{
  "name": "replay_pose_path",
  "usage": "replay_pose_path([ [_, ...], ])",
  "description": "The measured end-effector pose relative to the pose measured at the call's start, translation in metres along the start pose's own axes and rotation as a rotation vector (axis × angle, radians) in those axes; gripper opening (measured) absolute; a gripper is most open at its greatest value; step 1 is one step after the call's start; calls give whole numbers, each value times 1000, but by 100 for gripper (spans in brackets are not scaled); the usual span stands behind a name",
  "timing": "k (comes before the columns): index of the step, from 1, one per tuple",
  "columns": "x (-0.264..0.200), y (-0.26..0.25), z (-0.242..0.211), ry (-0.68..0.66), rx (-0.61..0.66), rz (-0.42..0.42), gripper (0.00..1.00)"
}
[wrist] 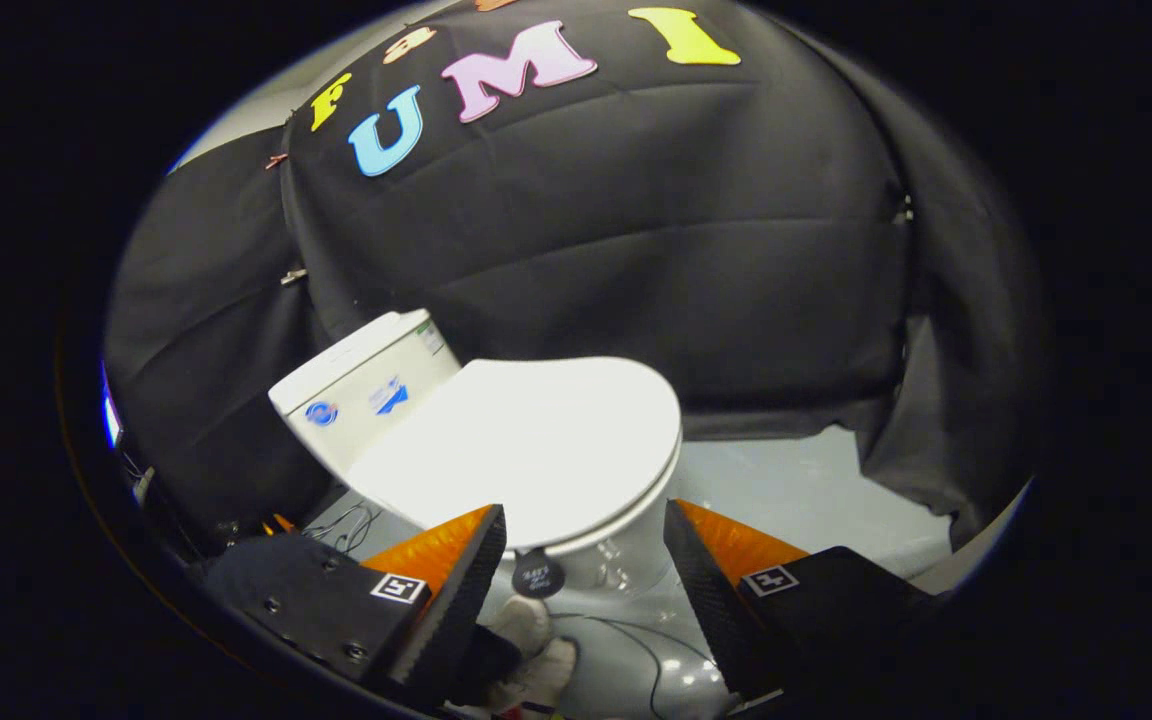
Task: Open the toilet lid.
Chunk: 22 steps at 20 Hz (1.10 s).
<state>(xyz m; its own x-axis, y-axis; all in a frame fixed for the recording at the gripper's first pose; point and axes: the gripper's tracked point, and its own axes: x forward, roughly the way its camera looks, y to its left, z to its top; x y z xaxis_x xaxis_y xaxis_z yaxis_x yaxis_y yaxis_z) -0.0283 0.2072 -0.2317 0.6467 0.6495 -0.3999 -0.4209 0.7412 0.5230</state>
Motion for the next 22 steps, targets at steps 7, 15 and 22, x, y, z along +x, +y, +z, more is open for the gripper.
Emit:
replay_pose_path([
  [7,30,30,-59,180,169,123,98],
  [15,78,22,-91,330,243,88,53],
  [22,77,27,-90,387,325,184,34],
])
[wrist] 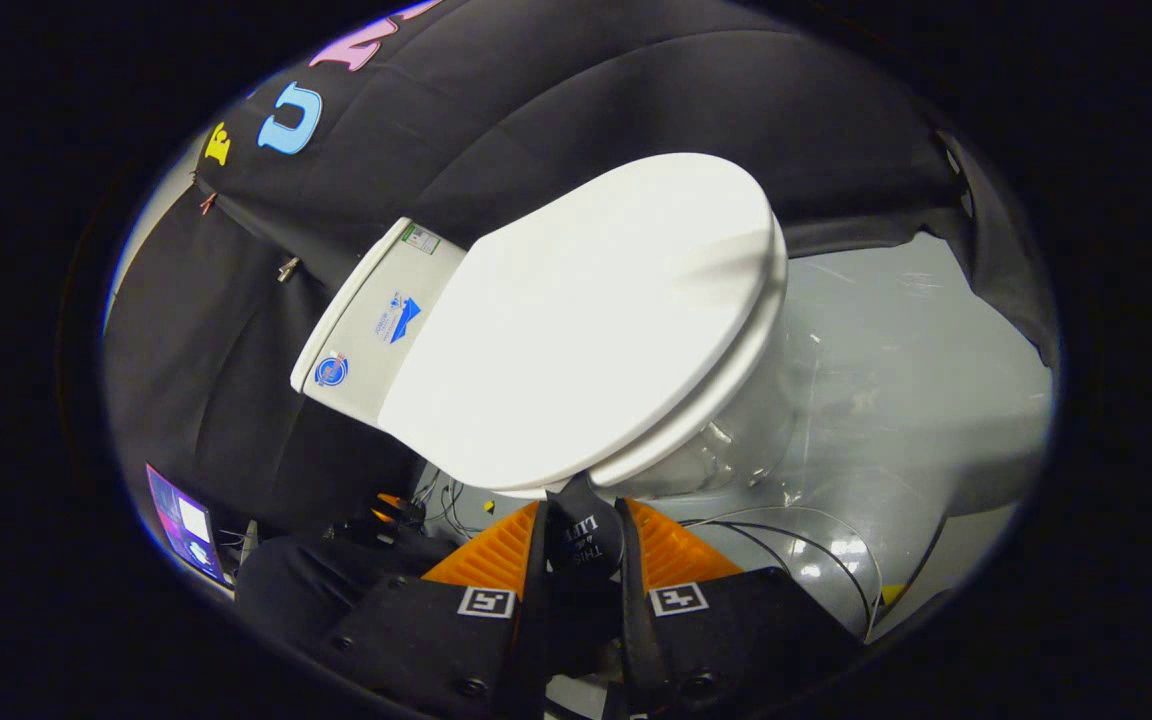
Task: Open the toilet lid.
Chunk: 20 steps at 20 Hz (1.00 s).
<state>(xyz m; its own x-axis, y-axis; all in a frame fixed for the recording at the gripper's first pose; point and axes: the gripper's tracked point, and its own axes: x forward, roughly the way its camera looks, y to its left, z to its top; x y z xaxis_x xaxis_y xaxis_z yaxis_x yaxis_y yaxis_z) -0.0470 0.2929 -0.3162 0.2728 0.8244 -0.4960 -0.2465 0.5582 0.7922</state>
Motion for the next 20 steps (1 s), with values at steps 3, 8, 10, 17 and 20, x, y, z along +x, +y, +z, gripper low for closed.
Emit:
replay_pose_path([
  [3,-1,1,2,5,-4,7,34],
  [8,-6,5,6,-2,-25,13,34],
  [10,-12,-1,14,-26,80,5,6],
  [17,-17,17,19,-26,-43,-4,6],
  [20,-26,28,28,-35,-64,3,5],
])
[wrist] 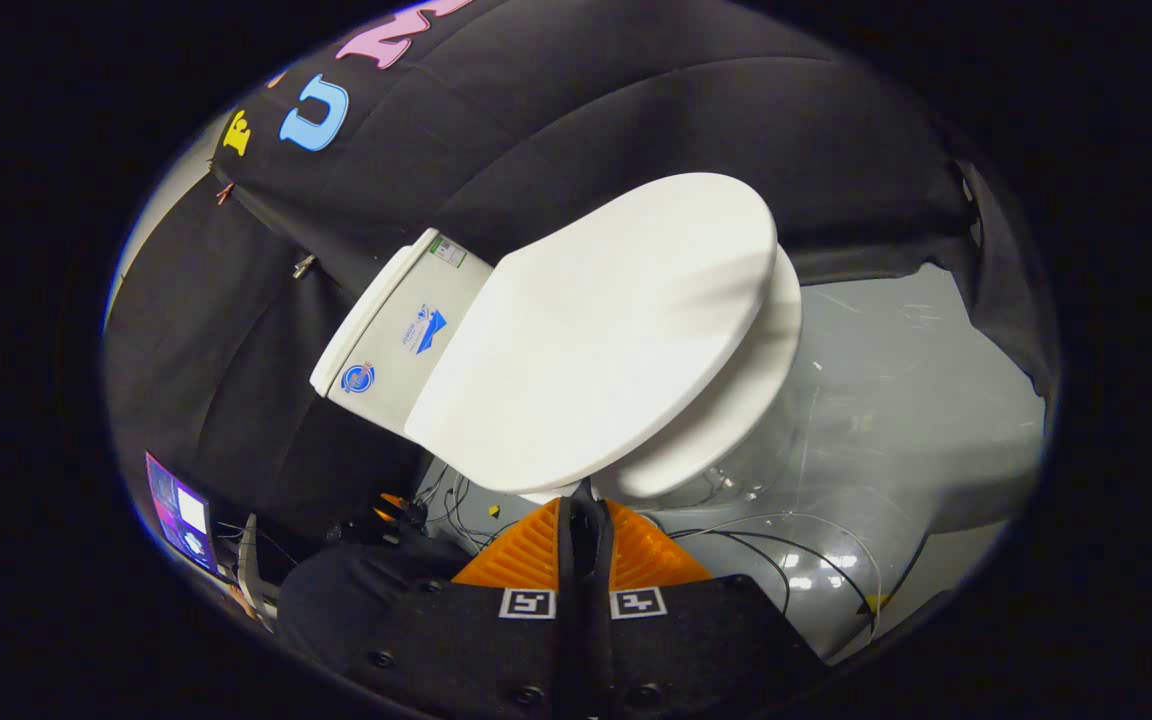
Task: Open the toilet lid.
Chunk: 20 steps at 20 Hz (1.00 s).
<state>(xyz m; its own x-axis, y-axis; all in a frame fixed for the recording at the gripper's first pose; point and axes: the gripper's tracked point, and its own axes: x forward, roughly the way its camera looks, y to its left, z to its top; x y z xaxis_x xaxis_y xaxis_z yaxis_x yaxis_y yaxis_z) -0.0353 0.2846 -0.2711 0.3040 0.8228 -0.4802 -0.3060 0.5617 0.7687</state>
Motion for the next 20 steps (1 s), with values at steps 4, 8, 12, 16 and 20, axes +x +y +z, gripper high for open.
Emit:
replay_pose_path([
  [4,-9,13,7,-9,-48,-2,5],
  [8,-22,33,21,-23,-154,-17,5],
  [12,-33,62,40,-65,-212,-20,5],
  [16,-43,82,53,-107,-366,-78,5],
  [20,-53,111,71,-152,-371,-62,5],
])
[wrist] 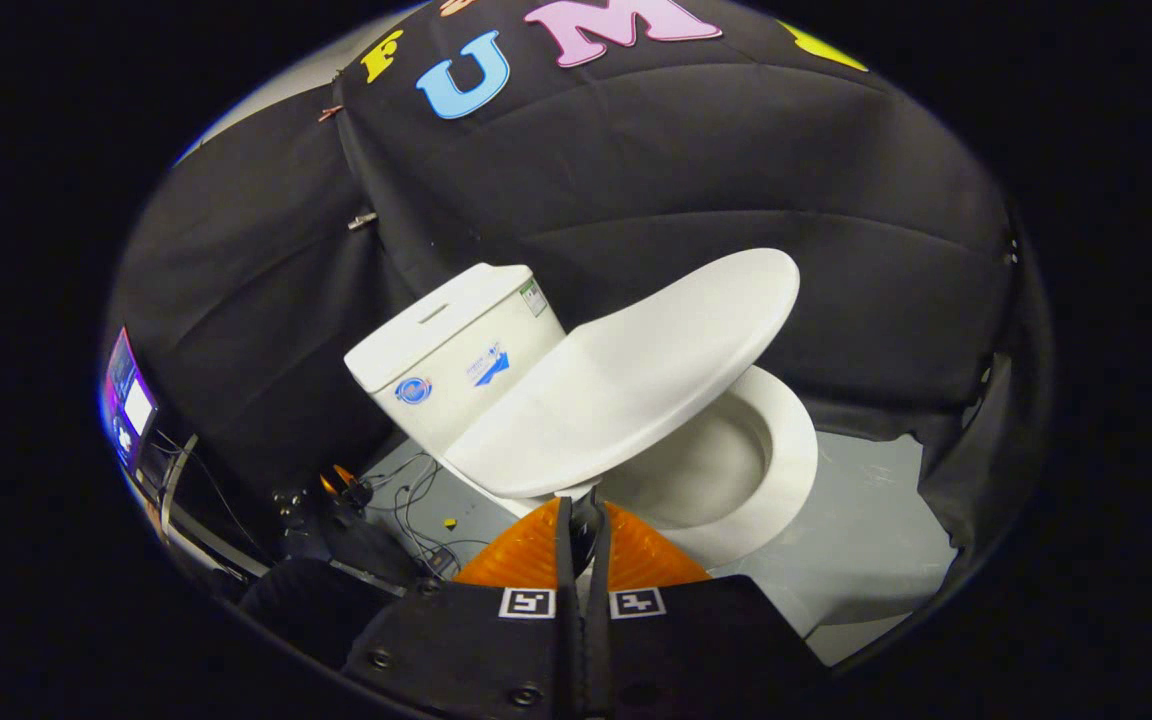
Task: Open the toilet lid.
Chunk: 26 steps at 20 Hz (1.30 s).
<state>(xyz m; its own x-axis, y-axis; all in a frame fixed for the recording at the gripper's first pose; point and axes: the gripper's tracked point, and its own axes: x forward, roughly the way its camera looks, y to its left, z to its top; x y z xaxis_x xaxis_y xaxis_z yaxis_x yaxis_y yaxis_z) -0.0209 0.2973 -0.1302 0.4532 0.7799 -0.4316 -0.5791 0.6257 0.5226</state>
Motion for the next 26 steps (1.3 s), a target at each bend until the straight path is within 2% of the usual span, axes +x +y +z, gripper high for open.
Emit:
replay_pose_path([
  [2,-3,12,12,-29,-22,-3,5],
  [8,-5,58,62,-135,-223,-28,5],
  [15,3,111,105,-203,-311,-54,5],
  [21,19,178,144,-244,-452,-36,5],
  [26,41,234,169,-276,-470,0,5],
])
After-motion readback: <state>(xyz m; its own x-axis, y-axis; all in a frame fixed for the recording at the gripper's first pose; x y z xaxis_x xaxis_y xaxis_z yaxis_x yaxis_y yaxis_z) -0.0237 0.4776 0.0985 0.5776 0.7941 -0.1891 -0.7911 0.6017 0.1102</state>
